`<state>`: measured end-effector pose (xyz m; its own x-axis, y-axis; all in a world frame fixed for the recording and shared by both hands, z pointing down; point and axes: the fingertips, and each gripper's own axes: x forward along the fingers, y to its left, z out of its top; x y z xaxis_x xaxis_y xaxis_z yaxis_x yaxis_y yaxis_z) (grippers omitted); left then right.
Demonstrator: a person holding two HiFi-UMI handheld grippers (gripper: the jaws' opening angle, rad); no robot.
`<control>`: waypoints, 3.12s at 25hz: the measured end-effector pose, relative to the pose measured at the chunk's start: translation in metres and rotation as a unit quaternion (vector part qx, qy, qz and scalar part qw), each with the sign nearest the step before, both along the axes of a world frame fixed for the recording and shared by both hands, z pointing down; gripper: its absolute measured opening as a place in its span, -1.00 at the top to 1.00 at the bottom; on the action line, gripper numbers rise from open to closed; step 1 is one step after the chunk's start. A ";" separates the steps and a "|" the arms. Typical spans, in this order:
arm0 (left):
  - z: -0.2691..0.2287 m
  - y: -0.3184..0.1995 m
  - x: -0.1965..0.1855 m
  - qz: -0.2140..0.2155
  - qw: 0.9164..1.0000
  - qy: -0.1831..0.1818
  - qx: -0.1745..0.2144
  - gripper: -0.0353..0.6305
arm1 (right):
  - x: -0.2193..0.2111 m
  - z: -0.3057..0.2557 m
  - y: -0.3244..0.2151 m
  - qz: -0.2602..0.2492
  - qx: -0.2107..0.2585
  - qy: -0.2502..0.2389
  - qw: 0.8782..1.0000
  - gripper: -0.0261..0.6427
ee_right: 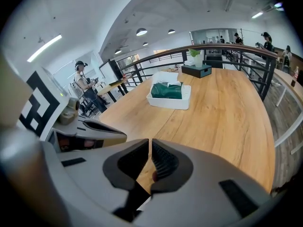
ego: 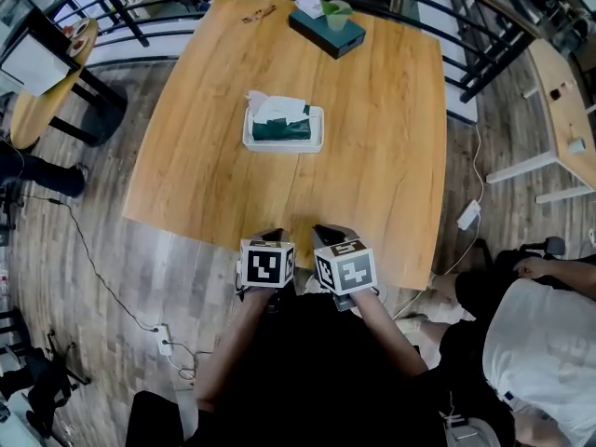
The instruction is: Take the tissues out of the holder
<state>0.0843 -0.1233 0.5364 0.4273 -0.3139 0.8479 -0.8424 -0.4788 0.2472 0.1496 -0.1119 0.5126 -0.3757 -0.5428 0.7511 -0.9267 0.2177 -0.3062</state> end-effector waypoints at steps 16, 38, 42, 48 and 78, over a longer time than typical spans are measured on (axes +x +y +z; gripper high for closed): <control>0.008 -0.096 -0.026 -0.041 0.999 0.029 -0.012 0.87 | -0.024 -0.007 -0.111 -0.096 0.002 0.011 0.995 0.73; 0.034 -0.185 -0.049 -0.072 0.994 0.065 -0.043 0.87 | -0.023 -0.018 -0.257 -0.253 0.059 0.151 0.954 -0.12; 0.037 -0.194 -0.048 -0.070 0.994 0.067 -0.048 0.87 | -0.024 -0.012 -0.275 -0.285 0.057 0.180 0.940 -0.18; 0.045 -0.202 -0.049 -0.067 0.994 0.070 -0.059 0.87 | -0.026 0.003 -0.290 -0.342 0.042 0.206 0.916 -0.36; 0.070 -0.215 -0.059 -0.071 0.991 0.072 -0.091 0.87 | -0.031 0.094 -0.297 -0.501 -0.045 0.342 0.793 -0.38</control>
<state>0.0256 -0.3382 0.6067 0.5101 -0.2279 0.8294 -0.8480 -0.2947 0.4406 0.1184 -0.4091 0.6065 -0.0717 -0.1609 0.9844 -0.2575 0.9564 0.1376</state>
